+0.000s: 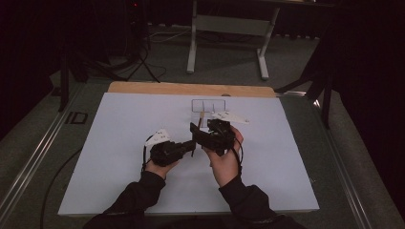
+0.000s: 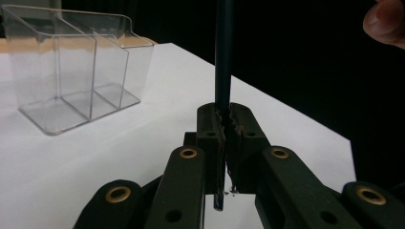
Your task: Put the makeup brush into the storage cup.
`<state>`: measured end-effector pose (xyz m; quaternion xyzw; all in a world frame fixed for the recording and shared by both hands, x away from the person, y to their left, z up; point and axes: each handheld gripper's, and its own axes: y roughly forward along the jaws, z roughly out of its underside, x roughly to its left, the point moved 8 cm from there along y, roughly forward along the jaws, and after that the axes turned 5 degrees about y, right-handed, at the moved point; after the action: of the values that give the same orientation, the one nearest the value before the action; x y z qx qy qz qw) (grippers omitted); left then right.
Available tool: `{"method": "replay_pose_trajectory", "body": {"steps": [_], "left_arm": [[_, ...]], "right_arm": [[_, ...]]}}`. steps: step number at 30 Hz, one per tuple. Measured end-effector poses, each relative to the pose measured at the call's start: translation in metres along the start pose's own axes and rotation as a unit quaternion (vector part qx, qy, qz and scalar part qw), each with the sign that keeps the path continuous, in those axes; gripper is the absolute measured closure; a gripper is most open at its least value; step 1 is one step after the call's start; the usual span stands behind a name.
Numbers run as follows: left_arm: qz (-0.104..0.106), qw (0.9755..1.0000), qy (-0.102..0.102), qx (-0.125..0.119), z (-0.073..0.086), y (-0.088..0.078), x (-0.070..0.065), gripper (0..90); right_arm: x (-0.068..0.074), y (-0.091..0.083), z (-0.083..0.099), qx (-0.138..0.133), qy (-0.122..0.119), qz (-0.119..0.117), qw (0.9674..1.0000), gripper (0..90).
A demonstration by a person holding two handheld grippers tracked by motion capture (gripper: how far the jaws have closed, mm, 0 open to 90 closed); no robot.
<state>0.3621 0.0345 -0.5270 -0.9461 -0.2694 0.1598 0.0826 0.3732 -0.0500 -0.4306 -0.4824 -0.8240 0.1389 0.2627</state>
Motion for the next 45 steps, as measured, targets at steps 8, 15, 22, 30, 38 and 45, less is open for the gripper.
{"method": "replay_pose_trajectory", "body": {"steps": [8,15,22,30,38,45], "left_arm": [[0.002,1.0,0.001,0.0,0.001,0.0,0.0,84.5],[0.001,1.0,0.002,0.001,0.001,0.0,0.0,84.5],[-0.001,1.0,0.003,0.004,0.002,0.0,0.0,84.5],[-0.004,0.9999,0.008,0.008,0.002,0.0,0.0,84.6],[0.006,0.9998,0.014,0.011,-0.003,0.0,0.0,83.9],[0.011,0.9995,0.007,0.028,-0.009,0.001,-0.004,59.2]], "right_arm": [[0.0,0.009,0.004,-0.003,0.017,0.008,0.9998,51.8],[0.0,0.018,0.01,0.001,0.029,0.007,0.9996,62.6],[-0.003,0.021,0.011,-0.005,0.047,0.0,0.9989,70.6],[-0.005,0.021,0.01,-0.01,0.052,-0.005,0.9986,82.0],[-0.011,0.018,0.008,-0.016,0.05,-0.001,0.9986,84.2],[-0.006,0.017,0.004,-0.014,0.027,-0.008,0.9995,84.4]]}}
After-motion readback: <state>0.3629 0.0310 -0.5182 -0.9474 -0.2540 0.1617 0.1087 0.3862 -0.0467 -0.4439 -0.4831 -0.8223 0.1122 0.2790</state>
